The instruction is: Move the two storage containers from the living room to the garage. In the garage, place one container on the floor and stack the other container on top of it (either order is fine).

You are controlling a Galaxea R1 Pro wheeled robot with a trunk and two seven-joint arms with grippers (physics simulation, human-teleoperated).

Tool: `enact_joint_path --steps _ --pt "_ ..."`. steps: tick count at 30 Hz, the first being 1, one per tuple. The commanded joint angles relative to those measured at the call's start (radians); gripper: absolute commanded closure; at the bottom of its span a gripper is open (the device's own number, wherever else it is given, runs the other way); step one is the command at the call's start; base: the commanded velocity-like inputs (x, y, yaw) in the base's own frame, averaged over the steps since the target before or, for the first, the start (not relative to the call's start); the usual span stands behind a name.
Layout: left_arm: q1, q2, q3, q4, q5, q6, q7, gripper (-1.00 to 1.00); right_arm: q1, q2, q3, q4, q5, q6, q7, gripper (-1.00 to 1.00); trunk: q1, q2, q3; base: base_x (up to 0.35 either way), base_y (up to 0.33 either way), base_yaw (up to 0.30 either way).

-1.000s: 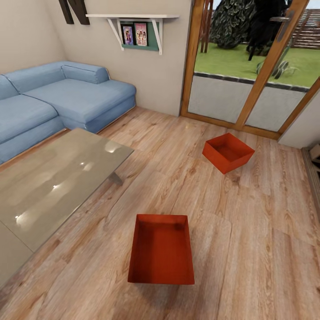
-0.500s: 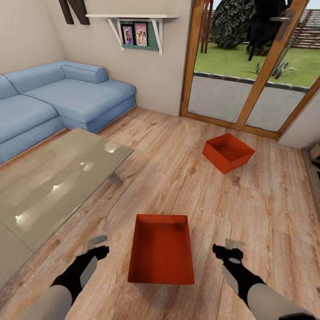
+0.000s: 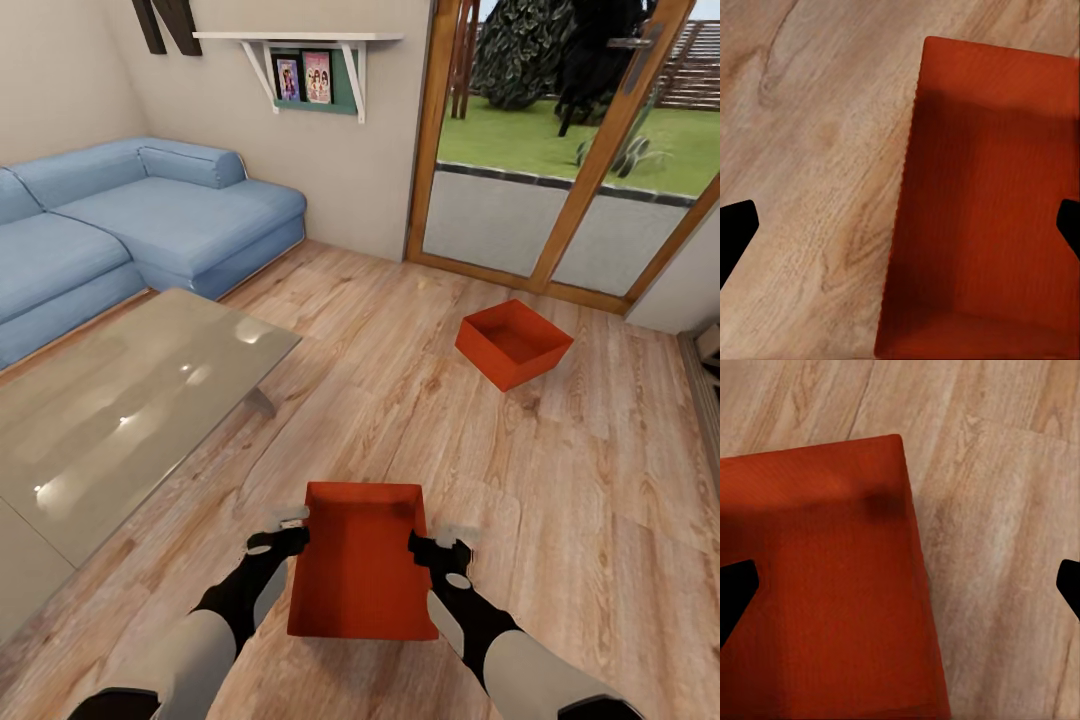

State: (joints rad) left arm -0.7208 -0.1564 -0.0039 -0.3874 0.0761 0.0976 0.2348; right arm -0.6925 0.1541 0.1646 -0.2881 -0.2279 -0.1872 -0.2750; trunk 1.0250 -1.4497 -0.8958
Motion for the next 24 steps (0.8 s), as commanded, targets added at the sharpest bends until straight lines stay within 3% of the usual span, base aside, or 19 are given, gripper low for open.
enact_joint_path --steps 1,5,10,15,18,24 --pt "0.000 -0.001 -0.009 0.001 0.006 0.004 0.003 -1.00 -0.001 0.000 0.009 0.002 -0.008 -0.004 -0.004 -1.00 0.000 0.000 -0.001 0.000 0.000 0.000" --pt "0.000 -0.005 -0.081 0.034 0.002 -0.009 0.001 -1.00 0.000 0.001 0.008 0.010 0.036 -0.007 0.000 -1.00 0.000 0.000 -0.001 0.000 0.000 0.000" --pt "0.000 -0.002 -0.124 0.060 0.001 -0.015 0.000 -1.00 0.001 0.002 0.006 0.031 0.118 -0.033 0.020 -1.00 0.000 0.000 -0.001 0.000 0.000 0.000" --pt "-0.001 0.002 -0.135 0.066 0.004 -0.044 0.000 -1.00 0.001 0.003 0.004 0.069 0.167 -0.048 0.024 -1.00 0.000 0.000 -0.001 0.000 0.000 0.000" --pt "-0.002 0.003 -0.134 0.097 0.012 -0.115 0.003 -1.00 0.001 0.007 -0.002 0.094 0.168 -0.053 0.012 -1.00 0.000 0.000 -0.001 0.000 0.000 0.000" --pt "-0.001 0.003 -0.128 0.141 0.017 -0.123 0.008 -1.00 0.001 0.011 -0.002 0.123 0.170 -0.052 0.015 -1.00 0.000 0.000 -0.001 0.000 0.000 0.000"
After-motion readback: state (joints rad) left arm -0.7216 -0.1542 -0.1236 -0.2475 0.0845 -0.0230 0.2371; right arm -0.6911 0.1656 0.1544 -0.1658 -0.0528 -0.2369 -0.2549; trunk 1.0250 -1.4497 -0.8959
